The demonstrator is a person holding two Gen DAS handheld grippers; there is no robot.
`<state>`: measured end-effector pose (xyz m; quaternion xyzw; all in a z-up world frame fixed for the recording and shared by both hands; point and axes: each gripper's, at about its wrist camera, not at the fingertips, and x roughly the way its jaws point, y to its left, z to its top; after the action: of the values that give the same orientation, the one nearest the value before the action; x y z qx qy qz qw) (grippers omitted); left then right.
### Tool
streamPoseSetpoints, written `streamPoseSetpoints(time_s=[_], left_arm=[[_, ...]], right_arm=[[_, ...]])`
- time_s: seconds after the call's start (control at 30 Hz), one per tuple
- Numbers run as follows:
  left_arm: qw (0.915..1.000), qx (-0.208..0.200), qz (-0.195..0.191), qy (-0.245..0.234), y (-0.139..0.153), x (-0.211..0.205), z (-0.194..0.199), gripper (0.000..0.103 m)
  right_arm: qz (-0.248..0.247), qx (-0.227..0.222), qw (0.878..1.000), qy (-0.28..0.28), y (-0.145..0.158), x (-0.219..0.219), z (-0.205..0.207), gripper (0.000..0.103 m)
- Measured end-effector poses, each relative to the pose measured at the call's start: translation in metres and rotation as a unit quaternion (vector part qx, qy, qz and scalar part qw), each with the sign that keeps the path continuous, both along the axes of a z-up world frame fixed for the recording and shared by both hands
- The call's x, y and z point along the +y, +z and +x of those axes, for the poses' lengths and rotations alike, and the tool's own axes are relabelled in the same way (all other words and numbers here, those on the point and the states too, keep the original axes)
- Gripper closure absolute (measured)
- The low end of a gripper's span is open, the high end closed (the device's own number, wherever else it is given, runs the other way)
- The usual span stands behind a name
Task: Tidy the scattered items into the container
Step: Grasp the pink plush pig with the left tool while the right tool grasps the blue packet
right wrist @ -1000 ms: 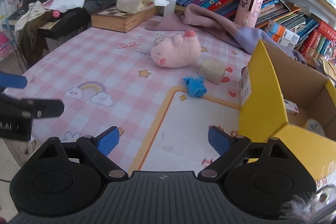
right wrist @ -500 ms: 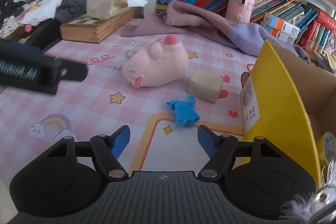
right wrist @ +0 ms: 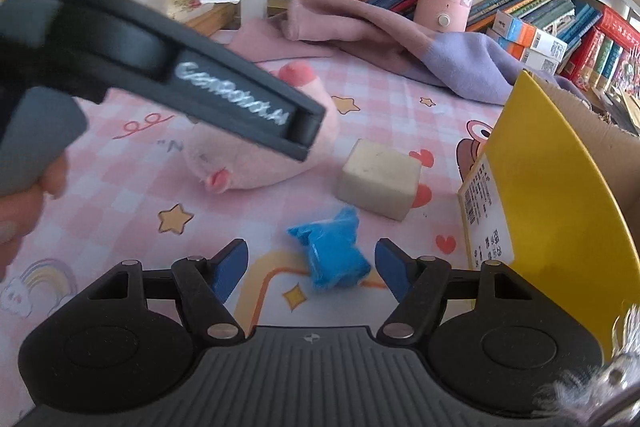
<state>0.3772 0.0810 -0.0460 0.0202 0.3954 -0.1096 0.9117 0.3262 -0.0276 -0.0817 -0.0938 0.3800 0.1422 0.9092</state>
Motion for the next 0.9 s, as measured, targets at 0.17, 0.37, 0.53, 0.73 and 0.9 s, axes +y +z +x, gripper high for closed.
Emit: streamPoseSetpoints(time_s=[0.17, 0.37, 0.53, 0.73, 0.9], left_arm=[[0.9996, 0.018, -0.021, -0.002, -0.014, -0.003, 0.019, 0.006], [0.9989, 0.03, -0.035, -0.013, -0.022, -0.005, 0.026, 0.009], [0.9968, 0.043, -0.064, -0.02, -0.023, 0.001, 0.023, 0.04], [0.9973, 0.038, -0.063, -0.005, -0.013, 0.007, 0.005, 0.043], [0.9967, 0.031, -0.074, 0.014, -0.003, 0.018, -0.018, 0.043]], right_arm=[[0.007, 0.007, 1.0, -0.015, -0.004, -0.003, 0.011, 0.038], [0.028, 0.027, 0.999, -0.034, -0.009, -0.011, 0.022, 0.051], [0.04, 0.028, 0.999, -0.019, -0.006, -0.01, 0.019, 0.074], [0.053, 0.018, 0.998, -0.001, 0.001, -0.008, 0.008, 0.075], [0.056, 0.004, 0.998, 0.013, 0.009, -0.008, -0.005, 0.075]])
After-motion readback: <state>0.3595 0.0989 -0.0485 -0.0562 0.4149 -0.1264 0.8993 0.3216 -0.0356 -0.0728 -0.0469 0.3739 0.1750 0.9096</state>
